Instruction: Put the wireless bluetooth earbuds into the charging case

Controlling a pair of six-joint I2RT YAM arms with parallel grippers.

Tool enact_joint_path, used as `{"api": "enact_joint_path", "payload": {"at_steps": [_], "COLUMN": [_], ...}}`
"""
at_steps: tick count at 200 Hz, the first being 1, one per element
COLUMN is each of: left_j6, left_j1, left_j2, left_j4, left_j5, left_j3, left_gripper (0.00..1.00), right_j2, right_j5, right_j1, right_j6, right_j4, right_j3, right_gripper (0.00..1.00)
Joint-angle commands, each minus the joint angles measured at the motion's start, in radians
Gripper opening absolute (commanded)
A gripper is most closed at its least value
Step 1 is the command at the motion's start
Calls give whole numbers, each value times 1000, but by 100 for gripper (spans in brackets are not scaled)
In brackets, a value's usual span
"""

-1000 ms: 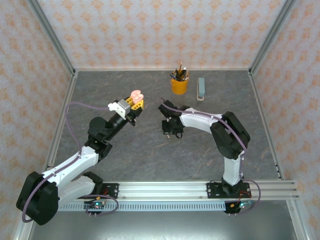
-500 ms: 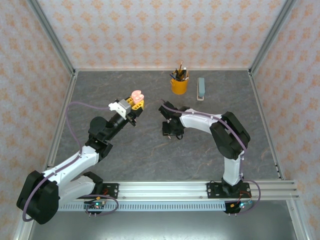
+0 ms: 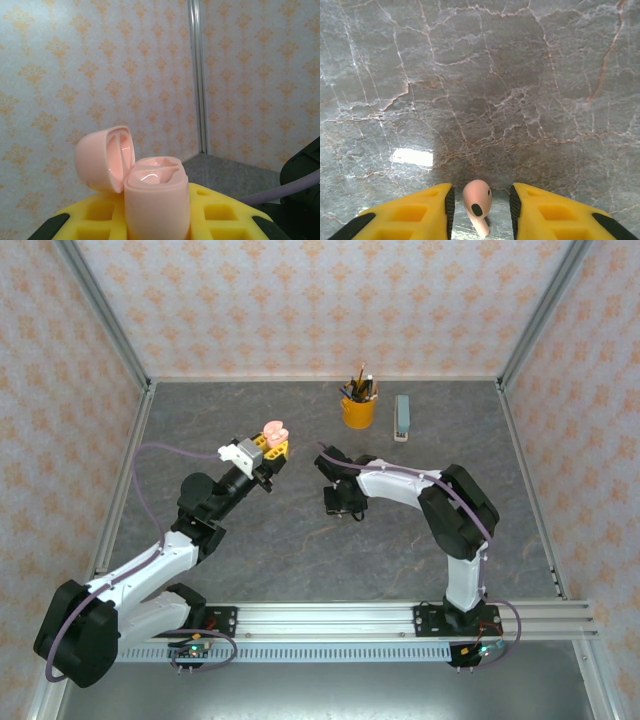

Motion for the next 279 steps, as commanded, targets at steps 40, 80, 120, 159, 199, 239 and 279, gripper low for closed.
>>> {"api": "enact_joint_path", "payload": {"at_steps": [40,80,120,159,199,239,279], "left_j6": [-9,-11,-12,-12,-11,2,10], "left_j1": [11,11,11,11,11,11,11], "left_j2": [0,-1,-2,-7,-15,-42,-77], "left_j4": [36,36,34,25,11,-33,-59], "left_j5": [19,20,20,22,32,65,87], "left_j3": [26,20,20,20,20,28,23], "left_gripper": [0,0,0,0,0,0,0], "right_j2": [55,66,80,86,37,-87,-234], "right_j5": [30,35,58,62,67,35,-22], "right_j1": [19,20,20,19,17,-14,-62], "right_j6": [-22,-25,-34,-38,-32,-16,1], "right_j4": [-74,-67,-79,-81,-53,32,133], "right_j3": [45,51,72,77,51,-14,-75], "right_gripper": [28,23,26,21,15,15,15]}}
